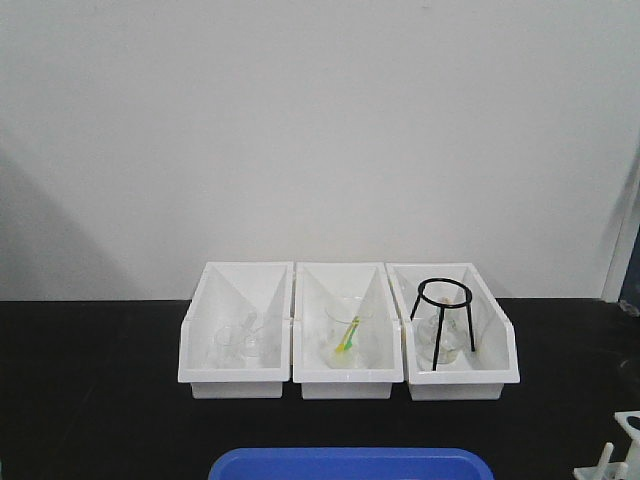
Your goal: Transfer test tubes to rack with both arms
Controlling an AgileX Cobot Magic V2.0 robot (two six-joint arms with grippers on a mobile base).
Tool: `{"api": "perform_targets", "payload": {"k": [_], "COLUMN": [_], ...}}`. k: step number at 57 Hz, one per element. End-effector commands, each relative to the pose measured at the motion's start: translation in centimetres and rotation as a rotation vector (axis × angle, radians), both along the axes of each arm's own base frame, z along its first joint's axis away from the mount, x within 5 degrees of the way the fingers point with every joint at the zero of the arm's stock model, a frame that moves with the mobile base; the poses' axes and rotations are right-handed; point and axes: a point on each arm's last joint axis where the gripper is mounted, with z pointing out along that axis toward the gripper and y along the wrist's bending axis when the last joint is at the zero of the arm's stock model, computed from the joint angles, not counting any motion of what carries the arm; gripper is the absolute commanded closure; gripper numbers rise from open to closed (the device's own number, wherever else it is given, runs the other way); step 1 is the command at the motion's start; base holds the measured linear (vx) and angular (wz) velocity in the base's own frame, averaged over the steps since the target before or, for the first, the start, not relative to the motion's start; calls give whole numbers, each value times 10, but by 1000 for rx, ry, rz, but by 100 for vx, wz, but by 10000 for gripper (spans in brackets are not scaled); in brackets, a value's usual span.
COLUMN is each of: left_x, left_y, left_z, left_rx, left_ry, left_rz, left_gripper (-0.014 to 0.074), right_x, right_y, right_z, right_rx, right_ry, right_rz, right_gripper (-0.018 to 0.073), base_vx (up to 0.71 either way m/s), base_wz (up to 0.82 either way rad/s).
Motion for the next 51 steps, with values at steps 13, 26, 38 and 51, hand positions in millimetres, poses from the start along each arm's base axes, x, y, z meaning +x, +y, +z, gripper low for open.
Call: {"api": "perform_targets", "payload": {"k": [13,26,38,51], "left_x": [1,1,1,1], "left_y": [1,1,1,1], "left_z": [-1,-1,-1,-1], "left_rx": [-24,-24,-24,-24], "left_ry": [-68,-68,-68,-68], "left_rz": [13,13,13,13], "left_gripper": [617,617,617,617], "right_x": [8,13,-9,-33], "right_y": [-11,-34,-42,-51], "right_z": [-17,-56,-71,-80], "right_rx": [391,264,96,158], "right_ry": [133,193,44,-75], "right_rz": [-160,-445,-486,-614], "right_gripper": [570,570,570,570], "base_vx": [0,0,0,0], "base_wz": [0,0,0,0]}}
